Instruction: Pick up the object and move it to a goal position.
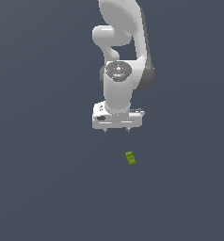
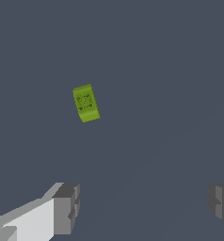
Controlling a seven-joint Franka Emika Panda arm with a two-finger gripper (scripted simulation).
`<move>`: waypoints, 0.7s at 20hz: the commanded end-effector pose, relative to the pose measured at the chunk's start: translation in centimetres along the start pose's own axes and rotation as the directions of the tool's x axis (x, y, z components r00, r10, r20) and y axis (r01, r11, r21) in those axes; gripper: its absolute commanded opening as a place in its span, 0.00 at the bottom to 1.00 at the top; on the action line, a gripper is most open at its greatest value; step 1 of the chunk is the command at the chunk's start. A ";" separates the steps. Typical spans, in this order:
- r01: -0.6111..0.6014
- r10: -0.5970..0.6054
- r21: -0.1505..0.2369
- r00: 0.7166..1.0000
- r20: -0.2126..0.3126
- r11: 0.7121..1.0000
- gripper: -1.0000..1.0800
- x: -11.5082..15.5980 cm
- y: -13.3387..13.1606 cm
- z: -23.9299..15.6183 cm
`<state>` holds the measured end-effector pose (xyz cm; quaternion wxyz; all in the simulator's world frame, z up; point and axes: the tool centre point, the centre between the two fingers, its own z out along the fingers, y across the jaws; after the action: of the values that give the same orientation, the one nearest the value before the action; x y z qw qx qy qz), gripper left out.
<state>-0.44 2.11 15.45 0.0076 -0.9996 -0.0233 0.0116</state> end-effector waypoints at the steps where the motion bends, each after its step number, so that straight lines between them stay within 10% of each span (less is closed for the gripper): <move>1: 0.014 -0.014 -0.001 1.000 0.000 1.000 0.96 0.4 -0.3 0.4; 14: 0.182 -0.182 -0.017 0.983 -0.010 0.983 0.96 5.3 -4.1 5.6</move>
<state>3.96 5.94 10.61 0.0011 -0.9947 -0.1027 0.0057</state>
